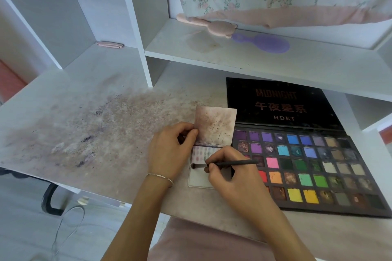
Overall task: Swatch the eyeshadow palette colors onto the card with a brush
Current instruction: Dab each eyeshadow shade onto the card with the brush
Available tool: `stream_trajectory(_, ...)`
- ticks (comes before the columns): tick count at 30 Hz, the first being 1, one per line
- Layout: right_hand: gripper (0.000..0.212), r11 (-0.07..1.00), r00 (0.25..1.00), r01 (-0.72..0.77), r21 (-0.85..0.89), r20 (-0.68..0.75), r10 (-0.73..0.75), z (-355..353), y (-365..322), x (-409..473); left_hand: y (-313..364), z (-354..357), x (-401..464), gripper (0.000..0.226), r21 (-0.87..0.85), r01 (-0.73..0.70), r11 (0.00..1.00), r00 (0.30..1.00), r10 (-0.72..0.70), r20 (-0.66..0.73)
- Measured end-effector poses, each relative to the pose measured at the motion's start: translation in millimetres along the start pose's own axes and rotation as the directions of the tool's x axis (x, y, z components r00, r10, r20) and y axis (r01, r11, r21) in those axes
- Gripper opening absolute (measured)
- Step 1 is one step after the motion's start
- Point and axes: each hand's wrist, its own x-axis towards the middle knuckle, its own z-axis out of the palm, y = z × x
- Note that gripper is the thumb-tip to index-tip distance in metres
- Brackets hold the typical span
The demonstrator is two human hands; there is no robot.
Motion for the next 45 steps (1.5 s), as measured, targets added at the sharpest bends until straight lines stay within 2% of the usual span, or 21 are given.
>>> stream_trajectory(19, 0.013, 1.0, 1.0, 0.006, -0.029, -0.014, -0.006, 0.8, 3.9, 1.2, 0.6, -0.1, -0.9, 0.009, 0.007, -0.017, 1.0, 1.0, 0.017, -0.026)
stream_trajectory(23, 0.017, 1.0, 1.0, 0.02, 0.022, 0.01, -0.02, -1.2, 2.8, -0.6, 0.9, -0.2, -0.3, 0.009, 0.003, -0.017, 1.0, 1.0, 0.017, -0.023)
stream_trajectory(27, 0.02, 0.984, 0.988, 0.089, 0.154, -0.138, -0.068, -4.6, -1.0, -3.9, -0.3, 0.4, 0.5, 0.008, 0.011, -0.007, 1.0, 0.999, 0.007, -0.036)
stream_trajectory(30, 0.025, 0.973, 0.967, 0.152, 0.171, -0.229, -0.11, -11.8, 0.2, -6.4, -0.8, 0.9, 0.7, 0.008, 0.013, 0.002, 1.0, 0.999, -0.001, -0.041)
stream_trajectory(33, 0.026, 0.972, 0.955, 0.153, 0.176, -0.278, -0.101, -23.5, 4.6, -10.7, -1.4, 0.8, 0.9, 0.008, 0.015, -0.008, 1.0, 0.999, 0.008, -0.05)
stream_trajectory(38, 0.042, 0.985, 0.925, 0.095, 0.141, -0.379, -0.035, -48.0, 14.2, -23.8, -2.4, 0.1, 1.3, 0.008, 0.006, -0.021, 1.0, 0.999, 0.022, -0.042)
stream_trajectory(42, 0.029, 0.999, 0.891, 0.026, 0.044, -0.455, -0.003, -62.2, 25.2, -31.6, -3.0, 0.5, 1.1, 0.007, 0.007, -0.029, 1.0, 0.998, 0.029, -0.047)
stream_trajectory(45, 0.029, 1.0, 0.901, -0.025, 0.017, -0.433, 0.03, -66.1, 32.7, -36.8, -2.3, 1.4, 0.7, 0.007, 0.012, -0.027, 1.0, 0.998, 0.027, -0.052)
